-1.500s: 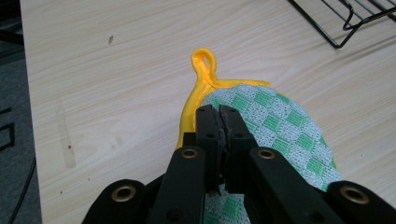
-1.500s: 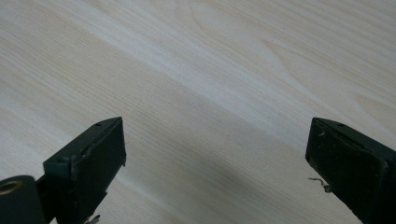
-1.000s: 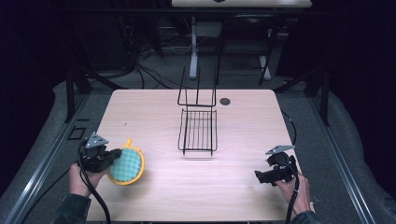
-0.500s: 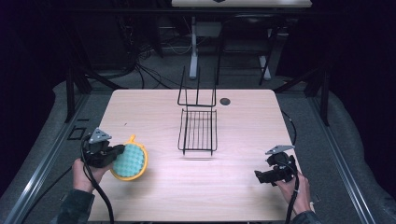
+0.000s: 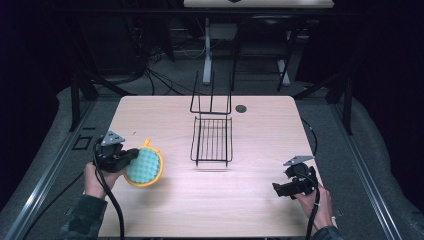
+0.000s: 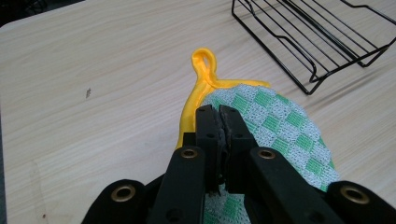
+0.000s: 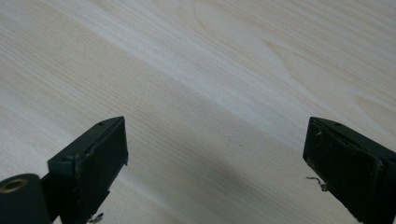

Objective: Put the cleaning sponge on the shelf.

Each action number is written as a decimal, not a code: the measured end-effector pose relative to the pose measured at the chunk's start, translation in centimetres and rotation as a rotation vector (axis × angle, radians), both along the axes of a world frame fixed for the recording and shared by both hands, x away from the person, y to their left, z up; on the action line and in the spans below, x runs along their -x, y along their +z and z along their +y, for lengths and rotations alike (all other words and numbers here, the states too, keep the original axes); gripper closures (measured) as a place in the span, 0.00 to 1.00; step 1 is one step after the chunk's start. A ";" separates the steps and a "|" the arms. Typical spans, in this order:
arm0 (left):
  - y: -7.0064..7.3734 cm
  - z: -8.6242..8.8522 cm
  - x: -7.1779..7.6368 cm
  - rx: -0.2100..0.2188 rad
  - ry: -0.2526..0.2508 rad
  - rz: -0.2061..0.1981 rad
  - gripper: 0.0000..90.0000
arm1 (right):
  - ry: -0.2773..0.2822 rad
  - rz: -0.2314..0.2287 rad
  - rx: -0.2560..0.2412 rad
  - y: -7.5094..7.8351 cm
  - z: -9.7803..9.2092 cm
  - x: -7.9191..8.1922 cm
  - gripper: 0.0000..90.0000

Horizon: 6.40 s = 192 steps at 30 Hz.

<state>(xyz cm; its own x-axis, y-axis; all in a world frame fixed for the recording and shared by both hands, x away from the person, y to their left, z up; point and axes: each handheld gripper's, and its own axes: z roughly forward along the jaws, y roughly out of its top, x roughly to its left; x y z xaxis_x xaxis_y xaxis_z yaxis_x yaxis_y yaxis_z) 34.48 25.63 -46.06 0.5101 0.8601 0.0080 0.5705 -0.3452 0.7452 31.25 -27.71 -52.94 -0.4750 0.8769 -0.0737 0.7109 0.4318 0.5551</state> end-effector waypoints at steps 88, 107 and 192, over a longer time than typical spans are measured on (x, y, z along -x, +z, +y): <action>1.8 -12.7 -7.4 0.088 -0.112 -0.060 0.98 | 0.014 0.010 0.005 -0.1 0.1 0.1 0.07; -0.4 -14.8 -8.7 0.149 -0.074 -0.060 0.98 | 0.027 0.009 0.016 -0.1 0.1 0.2 0.07; -1.5 -11.4 -6.3 0.068 -0.014 -0.019 0.15 | 0.027 0.000 -0.007 -0.1 0.2 0.4 0.08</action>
<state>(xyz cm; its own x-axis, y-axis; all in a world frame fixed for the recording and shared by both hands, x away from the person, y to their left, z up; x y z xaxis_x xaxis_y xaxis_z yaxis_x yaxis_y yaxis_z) 40.78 14.27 -47.58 0.5224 0.8517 -0.0409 0.5515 -0.3009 0.7780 30.84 -27.49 -53.05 -0.4981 0.8645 -0.0674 0.6993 0.4465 0.5582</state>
